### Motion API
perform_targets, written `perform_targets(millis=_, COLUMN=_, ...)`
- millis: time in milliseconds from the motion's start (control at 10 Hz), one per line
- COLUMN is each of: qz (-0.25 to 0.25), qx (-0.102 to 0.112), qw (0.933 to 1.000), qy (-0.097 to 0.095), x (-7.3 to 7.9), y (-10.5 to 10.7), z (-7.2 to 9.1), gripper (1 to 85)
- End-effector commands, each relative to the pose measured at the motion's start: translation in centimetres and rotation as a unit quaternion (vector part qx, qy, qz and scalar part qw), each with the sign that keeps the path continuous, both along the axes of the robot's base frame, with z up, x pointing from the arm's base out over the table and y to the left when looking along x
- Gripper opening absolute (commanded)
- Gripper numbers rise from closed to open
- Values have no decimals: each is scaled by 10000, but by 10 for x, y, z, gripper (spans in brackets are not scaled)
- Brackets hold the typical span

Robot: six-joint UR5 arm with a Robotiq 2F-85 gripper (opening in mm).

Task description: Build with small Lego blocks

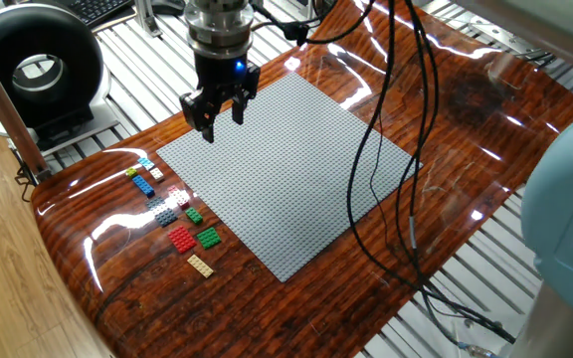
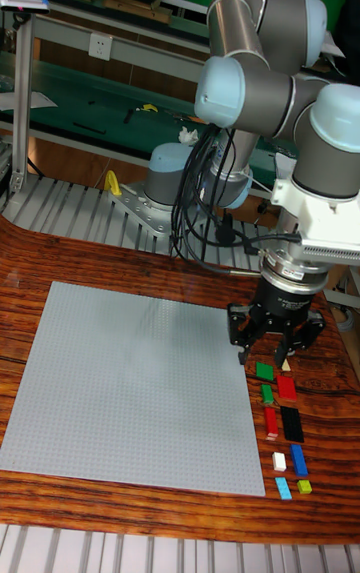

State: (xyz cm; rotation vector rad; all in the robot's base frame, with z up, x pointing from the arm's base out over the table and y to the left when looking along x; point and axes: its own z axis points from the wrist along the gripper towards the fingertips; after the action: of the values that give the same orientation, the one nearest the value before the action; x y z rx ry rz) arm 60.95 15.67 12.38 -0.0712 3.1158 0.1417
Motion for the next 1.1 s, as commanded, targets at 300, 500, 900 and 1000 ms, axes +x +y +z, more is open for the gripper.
perform_targets(millis=300, qz=-81, qx=110, qw=9999, qy=-59, x=10, y=22, z=-6, gripper=603)
perform_targets(millis=500, qz=-418, qx=141, qw=9988, qy=-212, x=26, y=56, z=-20, gripper=603)
perform_targets(millis=900, qz=-41, qx=70, qw=10000, qy=37, x=15, y=40, z=-18, gripper=580)
perform_targets(millis=1000, qz=76, qx=52, qw=10000, qy=-27, x=18, y=39, z=-18, gripper=580)
